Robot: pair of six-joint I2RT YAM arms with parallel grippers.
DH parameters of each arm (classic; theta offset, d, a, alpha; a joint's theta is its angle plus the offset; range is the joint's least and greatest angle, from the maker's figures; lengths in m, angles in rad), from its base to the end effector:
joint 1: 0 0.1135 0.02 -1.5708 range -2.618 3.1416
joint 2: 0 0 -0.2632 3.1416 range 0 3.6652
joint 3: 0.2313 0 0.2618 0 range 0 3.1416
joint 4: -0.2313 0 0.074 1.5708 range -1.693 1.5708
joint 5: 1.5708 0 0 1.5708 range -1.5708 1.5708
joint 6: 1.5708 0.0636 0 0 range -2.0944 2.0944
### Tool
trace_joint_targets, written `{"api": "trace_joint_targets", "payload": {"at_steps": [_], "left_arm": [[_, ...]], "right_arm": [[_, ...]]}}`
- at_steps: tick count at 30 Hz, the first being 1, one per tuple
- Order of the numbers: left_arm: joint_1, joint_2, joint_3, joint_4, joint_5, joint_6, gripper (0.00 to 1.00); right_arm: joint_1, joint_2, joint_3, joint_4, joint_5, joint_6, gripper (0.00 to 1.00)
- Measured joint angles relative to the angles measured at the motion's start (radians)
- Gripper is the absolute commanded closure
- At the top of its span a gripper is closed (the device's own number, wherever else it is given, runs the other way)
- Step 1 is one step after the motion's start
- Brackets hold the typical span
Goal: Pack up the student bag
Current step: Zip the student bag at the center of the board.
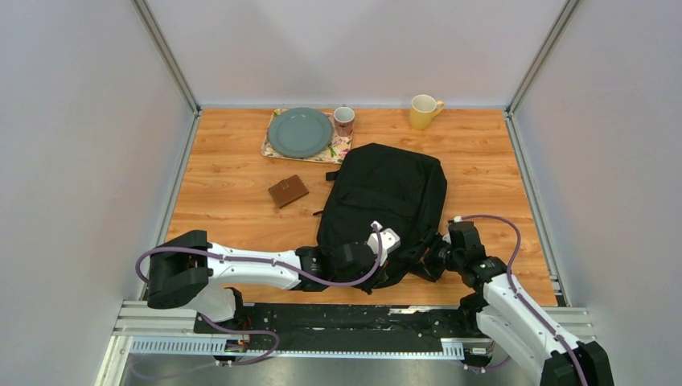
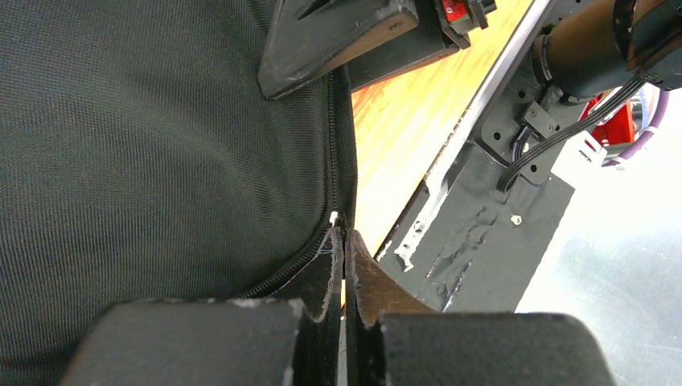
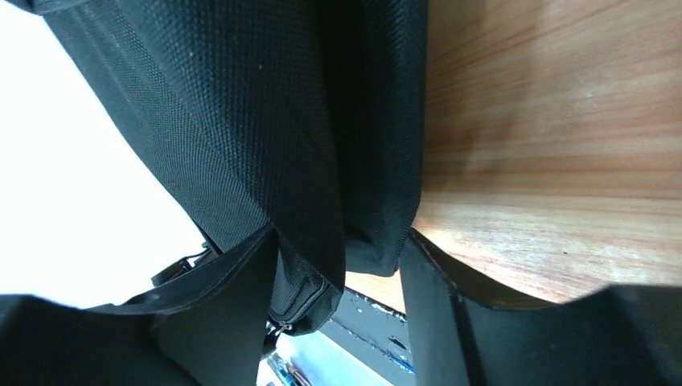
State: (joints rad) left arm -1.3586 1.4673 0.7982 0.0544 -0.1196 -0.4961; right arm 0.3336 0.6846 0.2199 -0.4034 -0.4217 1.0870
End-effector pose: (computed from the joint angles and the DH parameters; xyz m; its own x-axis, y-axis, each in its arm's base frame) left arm 0.0794 -0.3327 0.1852 -0.5590 0.3509 -0.7512 0.7777 0.5360 -0.3284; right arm 0.1390 0.0757 0.1186 -0.8211 0.5703 -0.0241 0.3831 0.5819 0.7174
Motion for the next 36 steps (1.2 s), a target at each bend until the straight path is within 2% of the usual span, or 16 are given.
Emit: {"api": "trace_joint_targets", "payload": {"at_steps": [2, 5, 6, 9, 14, 21, 26, 36], "left_arm": [[0.0, -0.003, -0.005, 0.004, 0.007, 0.0, 1.0], [0.001, -0.005, -0.012, 0.009, 0.01, 0.0, 1.0], [0.001, -0.006, -0.014, 0.009, 0.011, 0.0, 1.0], [0.001, -0.019, -0.026, 0.009, 0.013, 0.001, 1.0], [0.006, -0.057, -0.049, 0.011, -0.014, 0.002, 1.0], [0.006, -0.126, -0.094, 0.013, -0.1, 0.001, 1.0], [0.012, -0.18, -0.132, -0.066, -0.211, 0.0, 1.0], [0.185, -0.294, -0.253, -0.197, -0.261, 0.001, 1.0]], "right_arm": [[0.0, 0.043, 0.006, 0.014, 0.002, -0.004, 0.54], [0.002, 0.095, 0.025, 0.021, 0.003, -0.021, 0.69], [0.002, 0.108, 0.035, 0.019, 0.004, -0.034, 0.81], [0.006, 0.142, 0.089, -0.021, 0.015, -0.084, 1.0], [0.008, 0.172, 0.191, -0.097, 0.07, -0.205, 1.0], [0.006, 0.317, 0.375, -0.26, 0.165, -0.434, 1.0], [0.003, 0.331, 0.404, -0.295, 0.199, -0.491, 1.0], [-0.013, 0.295, 0.411, -0.306, 0.283, -0.551, 1.0]]}}
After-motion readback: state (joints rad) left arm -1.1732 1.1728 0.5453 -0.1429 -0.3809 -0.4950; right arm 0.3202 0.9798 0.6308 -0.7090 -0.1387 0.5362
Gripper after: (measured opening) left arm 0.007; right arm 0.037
